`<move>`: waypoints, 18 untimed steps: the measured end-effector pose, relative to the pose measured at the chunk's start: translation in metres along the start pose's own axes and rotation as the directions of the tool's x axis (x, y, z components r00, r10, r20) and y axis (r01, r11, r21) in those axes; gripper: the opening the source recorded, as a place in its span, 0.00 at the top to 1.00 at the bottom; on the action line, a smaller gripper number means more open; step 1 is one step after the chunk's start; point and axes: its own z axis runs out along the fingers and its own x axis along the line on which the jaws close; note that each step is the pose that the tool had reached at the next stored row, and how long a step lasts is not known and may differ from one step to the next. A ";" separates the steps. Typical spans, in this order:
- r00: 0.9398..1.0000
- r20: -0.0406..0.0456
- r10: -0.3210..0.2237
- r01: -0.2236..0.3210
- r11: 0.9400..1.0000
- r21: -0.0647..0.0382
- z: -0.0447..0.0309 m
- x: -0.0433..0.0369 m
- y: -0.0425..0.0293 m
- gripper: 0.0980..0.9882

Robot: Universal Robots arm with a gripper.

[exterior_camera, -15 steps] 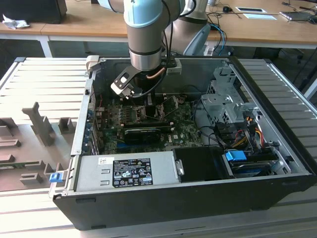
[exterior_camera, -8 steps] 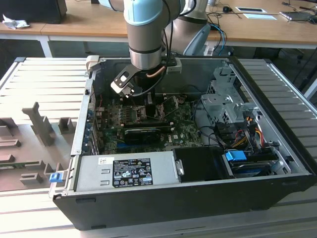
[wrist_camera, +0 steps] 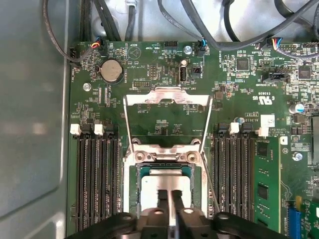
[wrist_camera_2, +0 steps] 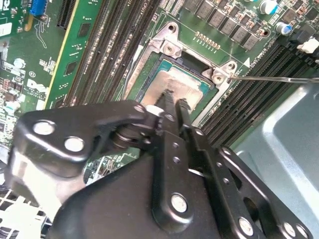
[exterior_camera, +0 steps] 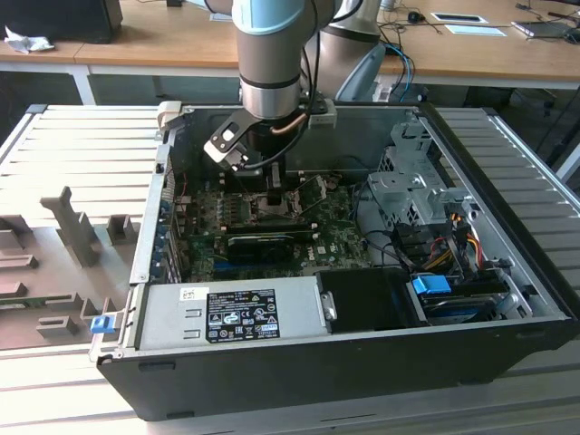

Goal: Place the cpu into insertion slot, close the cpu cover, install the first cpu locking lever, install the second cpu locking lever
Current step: 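Place the cpu into insertion slot, then close the cpu cover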

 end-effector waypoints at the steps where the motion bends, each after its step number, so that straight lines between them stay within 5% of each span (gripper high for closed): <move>1: 1.000 0.000 0.000 0.000 1.000 0.001 -0.0005 0.0000 0.0000 0.93; 2: 1.000 0.000 0.000 0.000 1.000 0.001 -0.0008 0.0000 0.0000 0.99; 12: 1.000 0.000 0.000 0.000 1.000 0.009 -0.0092 0.0002 0.0007 0.99; 18: 1.000 -0.004 0.002 -0.002 1.000 0.011 -0.0089 -0.0010 0.0080 0.99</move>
